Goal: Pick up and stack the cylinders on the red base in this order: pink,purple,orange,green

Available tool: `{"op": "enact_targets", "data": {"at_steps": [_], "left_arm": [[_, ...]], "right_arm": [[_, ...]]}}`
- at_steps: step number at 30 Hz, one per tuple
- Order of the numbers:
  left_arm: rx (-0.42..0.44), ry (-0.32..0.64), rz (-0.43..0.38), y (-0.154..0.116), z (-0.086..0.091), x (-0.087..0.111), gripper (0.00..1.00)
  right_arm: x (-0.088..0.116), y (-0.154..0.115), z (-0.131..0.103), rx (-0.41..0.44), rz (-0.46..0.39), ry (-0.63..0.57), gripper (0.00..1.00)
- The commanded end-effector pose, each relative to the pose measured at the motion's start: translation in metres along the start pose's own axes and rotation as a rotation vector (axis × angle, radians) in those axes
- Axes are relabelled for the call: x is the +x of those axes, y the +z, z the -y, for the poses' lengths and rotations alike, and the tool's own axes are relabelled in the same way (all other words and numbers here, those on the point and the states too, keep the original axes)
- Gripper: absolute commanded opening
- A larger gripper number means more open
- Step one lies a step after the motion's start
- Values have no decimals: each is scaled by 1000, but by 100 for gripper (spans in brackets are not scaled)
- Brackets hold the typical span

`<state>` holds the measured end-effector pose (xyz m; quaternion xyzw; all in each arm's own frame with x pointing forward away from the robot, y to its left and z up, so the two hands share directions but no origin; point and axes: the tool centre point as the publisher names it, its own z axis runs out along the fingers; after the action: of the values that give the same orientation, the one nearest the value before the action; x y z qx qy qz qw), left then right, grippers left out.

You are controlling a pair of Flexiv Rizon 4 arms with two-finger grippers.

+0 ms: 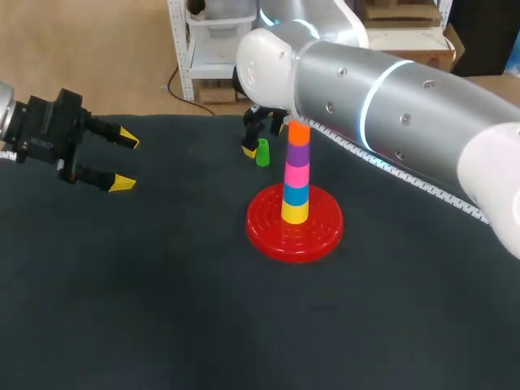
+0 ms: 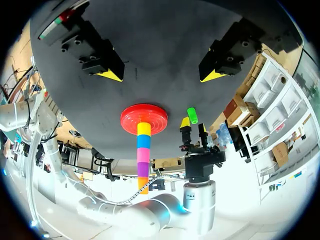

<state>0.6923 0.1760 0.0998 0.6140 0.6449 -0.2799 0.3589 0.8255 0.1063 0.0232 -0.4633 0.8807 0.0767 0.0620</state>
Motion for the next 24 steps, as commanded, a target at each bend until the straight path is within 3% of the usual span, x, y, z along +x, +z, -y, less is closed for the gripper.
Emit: {"op": "enact_targets", "data": {"at_steps": [1,5,7,9,16,24], "left_arm": [[-4,2,1,0,1,1,100],[-4,2,1,0,1,1,100],[-4,2,1,0,1,1,100],[-4,2,1,0,1,1,100],[-4,2,1,0,1,1,100],[-4,2,1,0,1,1,100]], "right_arm": [[-9,3,10,-69,-746,-17,100],[-11,4,11,-59,-765,-33,87],[-12,3,11,-55,-773,-42,65],[-13,4,12,-54,-774,-44,56],[-16,6,13,-42,-809,-76,63],[-18,6,11,-45,-822,-89,49]]}}
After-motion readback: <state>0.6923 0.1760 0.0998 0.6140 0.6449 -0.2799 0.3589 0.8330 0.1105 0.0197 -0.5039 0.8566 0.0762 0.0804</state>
